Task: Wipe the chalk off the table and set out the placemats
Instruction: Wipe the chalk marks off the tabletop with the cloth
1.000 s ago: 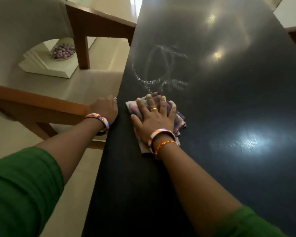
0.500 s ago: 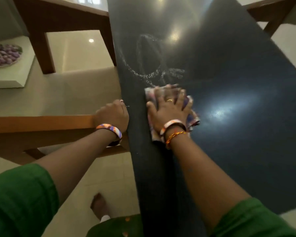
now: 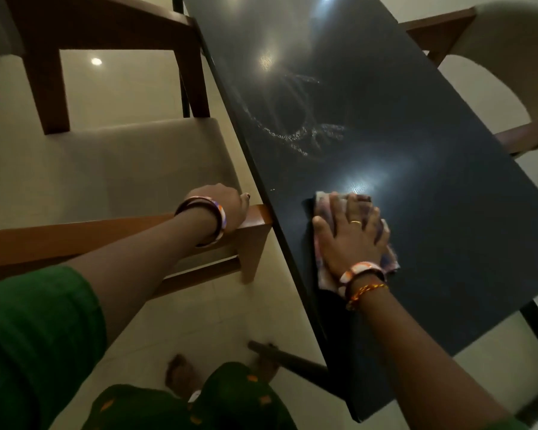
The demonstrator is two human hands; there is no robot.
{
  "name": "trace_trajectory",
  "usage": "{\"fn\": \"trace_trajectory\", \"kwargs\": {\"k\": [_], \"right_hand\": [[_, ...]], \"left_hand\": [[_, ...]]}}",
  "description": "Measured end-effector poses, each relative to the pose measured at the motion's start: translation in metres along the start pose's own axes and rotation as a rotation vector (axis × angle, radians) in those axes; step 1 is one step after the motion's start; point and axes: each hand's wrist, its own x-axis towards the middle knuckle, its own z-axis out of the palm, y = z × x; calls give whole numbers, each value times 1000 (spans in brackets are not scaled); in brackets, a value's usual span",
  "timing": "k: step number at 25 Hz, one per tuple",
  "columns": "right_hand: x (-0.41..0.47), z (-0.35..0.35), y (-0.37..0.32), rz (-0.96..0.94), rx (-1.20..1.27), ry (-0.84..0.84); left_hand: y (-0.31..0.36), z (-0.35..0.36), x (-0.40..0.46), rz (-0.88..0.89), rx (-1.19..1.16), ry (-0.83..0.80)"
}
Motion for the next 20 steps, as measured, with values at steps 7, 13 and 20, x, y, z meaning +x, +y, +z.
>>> {"fn": "trace_trajectory", "kwargs": {"k": [7,13,20], "right_hand": [[45,-1,-76,-199,66,-61],[-34,17,-28,-265,-23,6],[33,8,-77,-273,-2,9]], "left_hand": [[0,-6,0,13,-45,-120],[6,-16,-6,40,-61,-262],[0,-16,4,-34,-239,-426]]}}
